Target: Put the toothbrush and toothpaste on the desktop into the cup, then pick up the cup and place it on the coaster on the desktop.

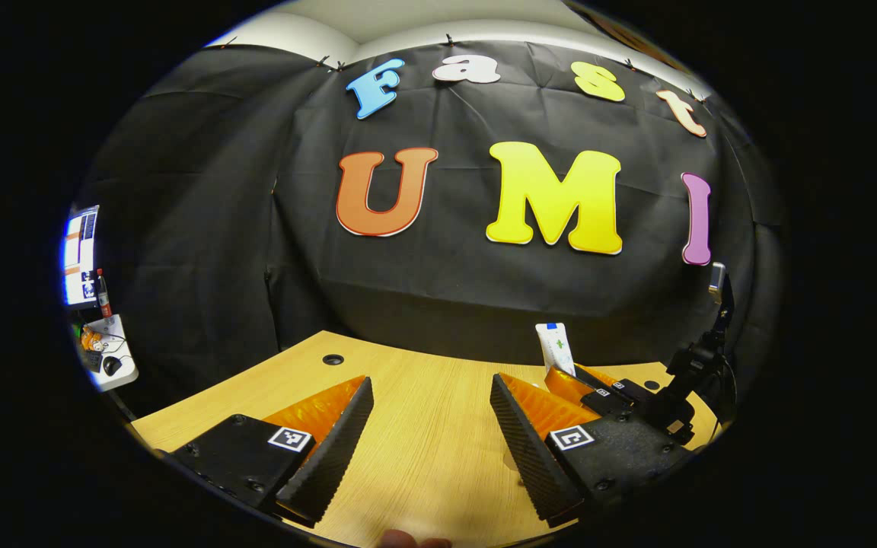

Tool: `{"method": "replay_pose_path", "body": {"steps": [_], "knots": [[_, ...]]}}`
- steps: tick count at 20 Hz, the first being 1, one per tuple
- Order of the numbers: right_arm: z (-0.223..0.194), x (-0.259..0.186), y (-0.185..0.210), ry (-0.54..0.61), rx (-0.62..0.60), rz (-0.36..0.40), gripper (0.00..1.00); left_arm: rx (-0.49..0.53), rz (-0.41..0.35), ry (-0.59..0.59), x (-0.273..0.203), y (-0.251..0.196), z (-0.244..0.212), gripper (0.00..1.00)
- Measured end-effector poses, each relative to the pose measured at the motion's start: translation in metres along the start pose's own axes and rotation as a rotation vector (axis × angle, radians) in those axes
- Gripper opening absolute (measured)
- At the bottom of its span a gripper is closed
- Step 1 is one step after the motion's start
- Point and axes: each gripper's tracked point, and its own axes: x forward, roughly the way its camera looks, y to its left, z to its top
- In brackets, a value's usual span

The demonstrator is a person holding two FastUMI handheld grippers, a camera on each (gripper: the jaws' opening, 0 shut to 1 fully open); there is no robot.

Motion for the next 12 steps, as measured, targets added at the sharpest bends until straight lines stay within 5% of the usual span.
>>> {"method": "replay_pose_path", "body": {"steps": [8, 9, 11, 12], "knots": [[-0.008, -0.003, 0.001, -0.016, 0.007, 0.002, 0.31, 0.026, -0.031, 0.013, 0.006, -0.01, -0.004, 0.98], [-0.008, -0.005, 0.001, -0.012, -0.004, 0.002, 0.36, 0.025, -0.035, 0.013, 0.006, -0.012, -0.004, 0.98], [-0.007, -0.016, -0.001, -0.002, -0.026, -0.006, 0.7, 0.021, -0.045, 0.011, 0.007, -0.018, -0.002, 0.98], [-0.004, -0.022, 0.0, 0.005, -0.023, -0.005, 0.78, 0.017, -0.053, 0.006, 0.009, -0.021, 0.0, 0.98]]}}
